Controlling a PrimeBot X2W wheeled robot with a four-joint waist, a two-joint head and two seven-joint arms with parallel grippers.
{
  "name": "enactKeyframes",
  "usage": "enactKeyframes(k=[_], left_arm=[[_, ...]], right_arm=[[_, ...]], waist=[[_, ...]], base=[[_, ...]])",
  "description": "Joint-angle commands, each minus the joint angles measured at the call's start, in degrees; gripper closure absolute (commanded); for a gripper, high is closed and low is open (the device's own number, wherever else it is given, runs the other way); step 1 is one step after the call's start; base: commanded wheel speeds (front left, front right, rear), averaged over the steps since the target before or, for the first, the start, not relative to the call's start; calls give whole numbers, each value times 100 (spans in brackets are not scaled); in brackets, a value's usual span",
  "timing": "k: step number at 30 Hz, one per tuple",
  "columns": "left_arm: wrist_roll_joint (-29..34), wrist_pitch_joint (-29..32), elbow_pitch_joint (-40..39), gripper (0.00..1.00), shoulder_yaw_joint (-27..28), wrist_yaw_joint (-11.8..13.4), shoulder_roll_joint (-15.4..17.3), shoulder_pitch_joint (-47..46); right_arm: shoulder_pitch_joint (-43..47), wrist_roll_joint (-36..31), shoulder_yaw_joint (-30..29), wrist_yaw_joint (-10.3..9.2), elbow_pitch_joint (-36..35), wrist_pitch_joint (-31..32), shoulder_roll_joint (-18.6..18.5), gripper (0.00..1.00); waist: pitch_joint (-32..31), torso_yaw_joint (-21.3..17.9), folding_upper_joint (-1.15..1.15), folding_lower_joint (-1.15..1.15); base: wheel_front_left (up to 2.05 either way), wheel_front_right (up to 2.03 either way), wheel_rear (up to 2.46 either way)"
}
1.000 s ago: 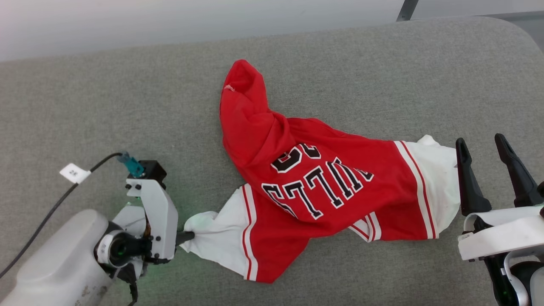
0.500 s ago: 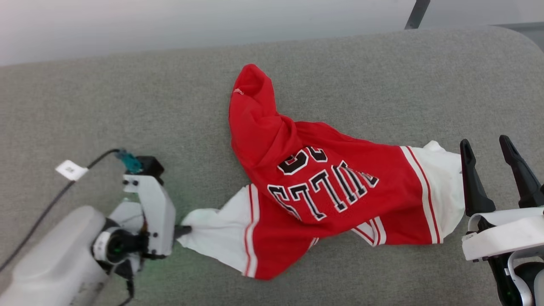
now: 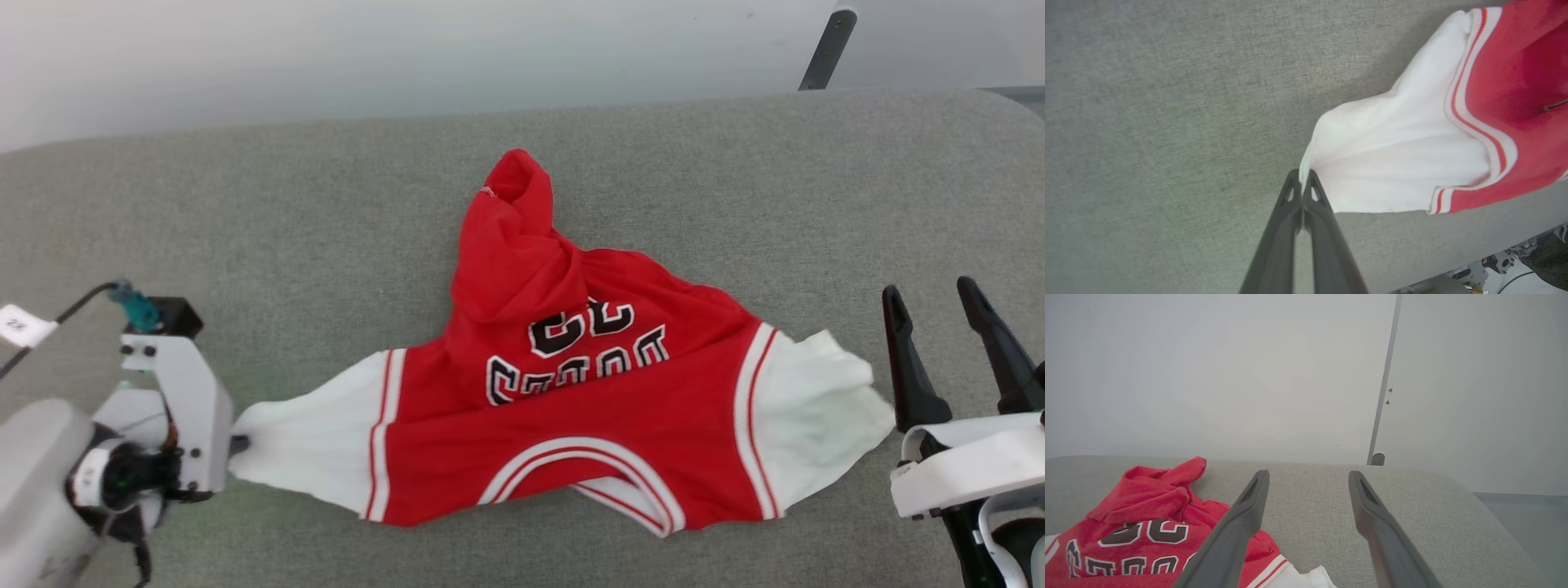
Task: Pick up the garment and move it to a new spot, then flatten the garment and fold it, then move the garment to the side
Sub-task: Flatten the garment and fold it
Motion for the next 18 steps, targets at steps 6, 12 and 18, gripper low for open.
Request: enactKeyframes(k=[6, 12, 18], left_arm=[[94, 62, -17, 100, 59, 243, 456, 227], [38, -58, 50, 100, 119, 426, 628, 489], [-160, -450, 92, 15, 307, 531, 409, 690]], right_arm=[[133, -14, 42, -6, -73, 74, -33, 0], [194, -15, 27, -6, -103, 119, -29, 0], [190, -43, 51, -6, -33, 159, -15, 0]], waist=[[-43, -6, 0, 0], [-39, -30, 0, 0], [-125, -15, 0, 0]], base=[[0, 0, 0], [0, 0, 0], [0, 0, 0]])
